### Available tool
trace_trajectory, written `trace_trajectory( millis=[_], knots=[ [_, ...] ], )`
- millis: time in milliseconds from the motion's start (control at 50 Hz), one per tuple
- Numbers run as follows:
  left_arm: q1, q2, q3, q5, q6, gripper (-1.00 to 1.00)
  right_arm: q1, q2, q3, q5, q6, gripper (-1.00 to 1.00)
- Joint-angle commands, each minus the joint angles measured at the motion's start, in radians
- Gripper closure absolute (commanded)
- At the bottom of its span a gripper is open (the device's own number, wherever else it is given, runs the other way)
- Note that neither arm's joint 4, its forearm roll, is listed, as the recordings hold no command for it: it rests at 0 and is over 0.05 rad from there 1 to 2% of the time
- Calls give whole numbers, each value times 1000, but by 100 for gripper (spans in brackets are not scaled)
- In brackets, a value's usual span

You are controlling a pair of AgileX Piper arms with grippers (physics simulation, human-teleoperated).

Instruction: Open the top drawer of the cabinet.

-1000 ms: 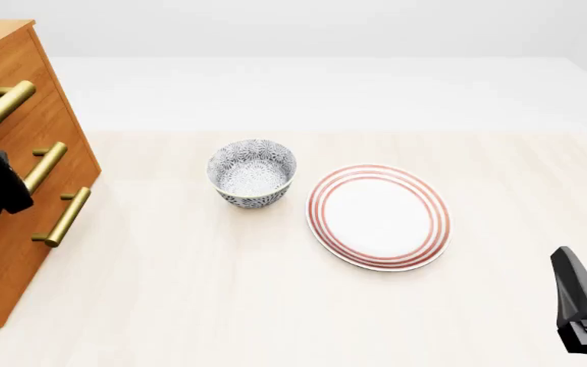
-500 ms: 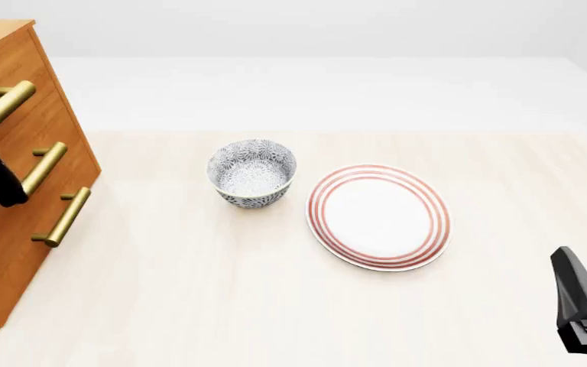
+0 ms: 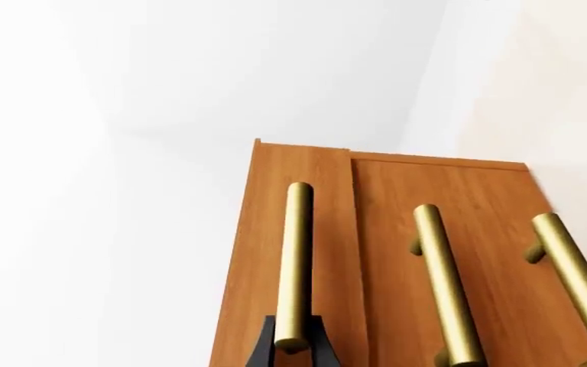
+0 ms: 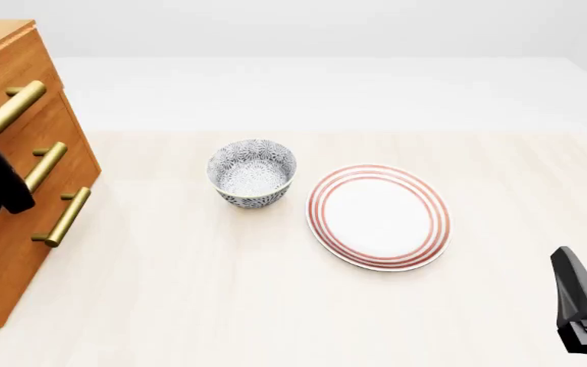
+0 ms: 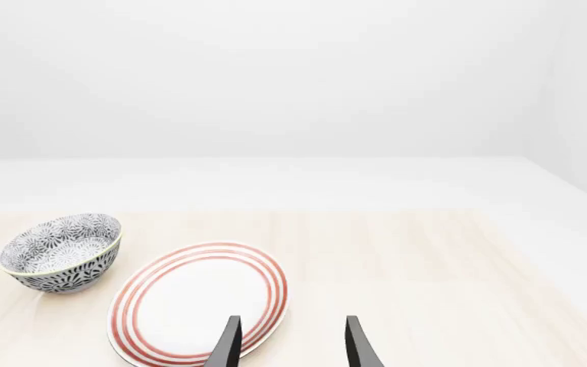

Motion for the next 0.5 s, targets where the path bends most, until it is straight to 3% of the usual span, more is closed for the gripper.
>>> trace_trajectory(
  millis=[20,260,500],
  knots=[
    [3,-42,58,-6,34,100,0,0,0,0,0,-100],
    [-33,-86,39,41,42,100,0,0,0,0,0,-100],
    [-86,-24,18,5,53,100,0,0,0,0,1,-100]
  ],
)
